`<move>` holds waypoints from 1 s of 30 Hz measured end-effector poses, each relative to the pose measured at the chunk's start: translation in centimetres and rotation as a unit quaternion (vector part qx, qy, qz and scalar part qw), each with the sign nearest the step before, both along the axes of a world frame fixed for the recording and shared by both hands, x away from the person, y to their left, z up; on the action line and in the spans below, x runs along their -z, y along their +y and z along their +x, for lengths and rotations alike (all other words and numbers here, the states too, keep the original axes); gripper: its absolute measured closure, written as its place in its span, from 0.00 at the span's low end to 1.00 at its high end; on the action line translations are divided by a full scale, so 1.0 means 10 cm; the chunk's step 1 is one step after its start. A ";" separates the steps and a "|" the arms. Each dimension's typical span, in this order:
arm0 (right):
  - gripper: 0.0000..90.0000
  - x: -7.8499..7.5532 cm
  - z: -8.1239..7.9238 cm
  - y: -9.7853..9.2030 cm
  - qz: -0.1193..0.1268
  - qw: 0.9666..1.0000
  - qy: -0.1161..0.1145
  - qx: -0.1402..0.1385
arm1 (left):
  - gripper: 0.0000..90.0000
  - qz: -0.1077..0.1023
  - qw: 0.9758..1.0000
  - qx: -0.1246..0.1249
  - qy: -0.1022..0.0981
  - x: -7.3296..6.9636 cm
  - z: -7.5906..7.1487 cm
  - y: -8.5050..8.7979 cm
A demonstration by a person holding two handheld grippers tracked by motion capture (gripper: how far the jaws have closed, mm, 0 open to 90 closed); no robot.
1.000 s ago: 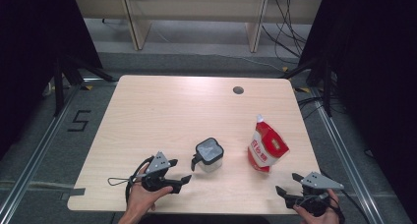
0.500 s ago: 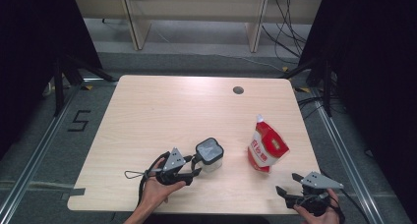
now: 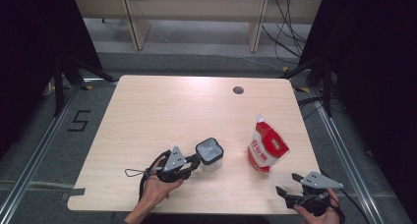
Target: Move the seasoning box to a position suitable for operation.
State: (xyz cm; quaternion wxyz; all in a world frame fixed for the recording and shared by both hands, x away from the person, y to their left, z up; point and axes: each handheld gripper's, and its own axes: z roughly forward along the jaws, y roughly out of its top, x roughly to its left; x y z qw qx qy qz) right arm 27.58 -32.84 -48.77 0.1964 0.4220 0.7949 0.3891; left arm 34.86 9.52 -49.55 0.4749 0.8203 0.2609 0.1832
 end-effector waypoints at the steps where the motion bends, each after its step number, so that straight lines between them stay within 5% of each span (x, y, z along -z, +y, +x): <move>1: 0.27 0.00 0.00 0.00 0.000 1.000 -0.001 0.000 | 0.79 0.004 1.000 -0.002 0.002 0.00 0.00 0.00; 11: 0.27 0.00 0.00 0.01 0.000 1.000 -0.001 0.000 | 0.79 0.009 1.000 -0.010 0.013 0.00 0.01 -0.02; 13: 0.27 0.00 0.00 0.01 0.000 1.000 -0.002 -0.001 | 0.79 0.028 0.999 -0.012 0.018 0.05 0.02 -0.04; 17: 0.28 -0.01 0.00 0.00 -0.002 1.000 -0.006 -0.001 | 0.80 0.006 0.999 -0.013 0.029 0.04 0.04 -0.03; 30: 0.28 -0.01 0.00 0.00 0.000 1.000 -0.003 -0.002 | 0.80 0.006 0.999 0.033 0.036 0.03 -0.02 -0.01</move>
